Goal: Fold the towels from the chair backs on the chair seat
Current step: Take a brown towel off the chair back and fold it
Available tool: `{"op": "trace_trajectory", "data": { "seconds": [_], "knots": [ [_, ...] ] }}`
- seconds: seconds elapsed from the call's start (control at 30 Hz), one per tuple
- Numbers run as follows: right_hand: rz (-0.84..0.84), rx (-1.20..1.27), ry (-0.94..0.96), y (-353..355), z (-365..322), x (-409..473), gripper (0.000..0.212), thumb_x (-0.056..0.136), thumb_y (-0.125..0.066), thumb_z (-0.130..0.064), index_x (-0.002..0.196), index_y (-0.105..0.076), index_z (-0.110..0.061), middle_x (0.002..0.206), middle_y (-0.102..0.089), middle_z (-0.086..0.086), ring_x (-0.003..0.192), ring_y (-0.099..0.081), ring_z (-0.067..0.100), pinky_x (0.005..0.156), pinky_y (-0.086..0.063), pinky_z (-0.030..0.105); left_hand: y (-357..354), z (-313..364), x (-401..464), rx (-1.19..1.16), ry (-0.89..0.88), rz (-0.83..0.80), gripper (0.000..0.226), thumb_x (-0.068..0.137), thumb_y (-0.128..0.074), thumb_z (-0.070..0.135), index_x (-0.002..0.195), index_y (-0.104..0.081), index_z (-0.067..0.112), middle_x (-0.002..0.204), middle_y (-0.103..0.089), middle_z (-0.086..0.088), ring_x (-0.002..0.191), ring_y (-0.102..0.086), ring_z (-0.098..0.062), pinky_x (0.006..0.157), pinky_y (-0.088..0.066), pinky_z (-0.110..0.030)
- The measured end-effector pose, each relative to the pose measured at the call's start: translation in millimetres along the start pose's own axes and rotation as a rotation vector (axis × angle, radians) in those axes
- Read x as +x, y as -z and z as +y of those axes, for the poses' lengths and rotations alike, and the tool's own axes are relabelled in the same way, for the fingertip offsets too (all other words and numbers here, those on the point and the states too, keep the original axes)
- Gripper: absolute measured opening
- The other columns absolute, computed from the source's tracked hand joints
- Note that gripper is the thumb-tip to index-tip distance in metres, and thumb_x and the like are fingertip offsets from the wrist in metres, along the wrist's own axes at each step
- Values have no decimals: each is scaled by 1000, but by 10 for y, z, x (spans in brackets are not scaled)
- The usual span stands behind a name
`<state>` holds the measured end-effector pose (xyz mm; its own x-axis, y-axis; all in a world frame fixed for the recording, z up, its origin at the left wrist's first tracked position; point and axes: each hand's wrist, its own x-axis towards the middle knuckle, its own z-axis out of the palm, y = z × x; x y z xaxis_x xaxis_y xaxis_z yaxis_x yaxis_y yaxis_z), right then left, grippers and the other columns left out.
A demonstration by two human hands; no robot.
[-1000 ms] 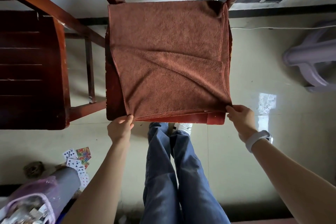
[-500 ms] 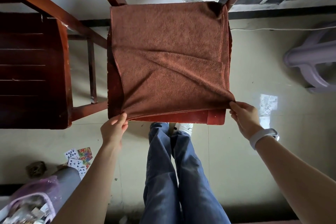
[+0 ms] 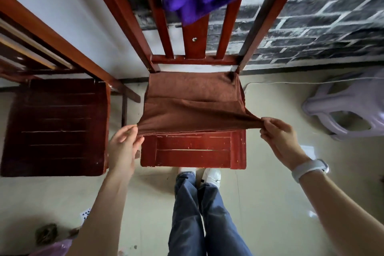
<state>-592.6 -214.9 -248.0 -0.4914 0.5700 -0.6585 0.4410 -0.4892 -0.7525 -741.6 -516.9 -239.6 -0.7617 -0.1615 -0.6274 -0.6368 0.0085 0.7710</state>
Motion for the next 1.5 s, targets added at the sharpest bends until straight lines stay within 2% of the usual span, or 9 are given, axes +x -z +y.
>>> {"op": "trace_trajectory", "data": {
  "seconds": [0.2, 0.37, 0.47, 0.6, 0.8, 1.07, 1.33, 1.43, 1.5],
  "knots": [
    [-97, -57, 131, -143, -715, -294, 31, 82, -50, 15, 85, -60, -14, 74, -54, 6, 65, -52, 13, 62, -49, 11, -111, 833, -277, -129, -92, 53, 30, 86, -56, -4, 116, -56, -3, 96, -62, -10, 83, -61, -11, 68, -55, -16],
    [74, -368, 436, -289, -1119, -533, 18, 83, -54, 6, 90, -62, -8, 67, -60, 2, 48, -55, -2, 54, -43, 7, -31, 1257, -450, -125, -160, 61, 33, 84, -57, -6, 117, -58, -1, 88, -62, -2, 81, -60, -9, 66, -54, -13],
    [113, -553, 584, -253, -1259, -662, 10, 87, -56, -3, 92, -64, -2, 74, -58, 9, 60, -57, 12, 60, -43, 19, 56, 1422, -576, -95, -177, -32, 31, 87, -54, -4, 118, -58, 1, 89, -62, -4, 82, -59, -9, 66, -52, -10],
    [163, -712, 766, -136, -1340, -818, 12, 86, -57, -1, 88, -62, 9, 84, -47, 10, 78, -47, 23, 68, -29, 18, 216, 1476, -737, 130, -199, -189, 26, 83, -62, 1, 108, -63, 3, 94, -66, -6, 88, -62, -14, 75, -54, -17],
    [179, -800, 765, 47, -1289, -912, 11, 87, -55, 0, 89, -63, 7, 81, -59, 16, 77, -50, 22, 67, -29, 18, 252, 1196, -814, 934, -529, -310, 28, 70, -76, 5, 98, -71, 3, 97, -65, -10, 91, -61, -24, 88, -45, -30],
    [109, -1061, 960, 328, -1079, -1042, 39, 90, -36, -24, 94, -64, 2, 79, -59, 17, 71, -60, 35, 71, -46, 33, 359, 1161, -774, 1078, -945, -303, 19, 76, -70, 4, 95, -72, 1, 91, -68, -12, 79, -65, -30, 72, -50, -36],
    [151, -1134, 1054, 282, -963, -1164, 28, 89, -39, -14, 85, -61, 2, 79, -60, 16, 69, -55, 31, 66, -39, 33, 467, 1264, -864, 1155, -1135, -156, 20, 71, -75, 5, 91, -73, 7, 78, -65, -5, 75, -60, -26, 54, -50, -33],
    [109, -1226, 1094, 317, -954, -1160, 12, 84, -54, -3, 89, -63, 1, 73, -60, 13, 61, -58, 33, 59, -48, 33, 508, 1274, -849, 1240, -1187, -176, 22, 70, -76, 7, 92, -73, 8, 74, -66, -4, 70, -61, -26, 47, -48, -29],
    [66, -1307, 1074, 340, -941, -1155, 24, 73, -65, 10, 95, -66, 2, 72, -61, 14, 60, -59, 33, 59, -50, 32, 522, 1249, -849, 1270, -1204, -192, 19, 69, -77, 6, 87, -73, 9, 72, -65, -3, 68, -61, -25, 45, -48, -27]
  ]
}}
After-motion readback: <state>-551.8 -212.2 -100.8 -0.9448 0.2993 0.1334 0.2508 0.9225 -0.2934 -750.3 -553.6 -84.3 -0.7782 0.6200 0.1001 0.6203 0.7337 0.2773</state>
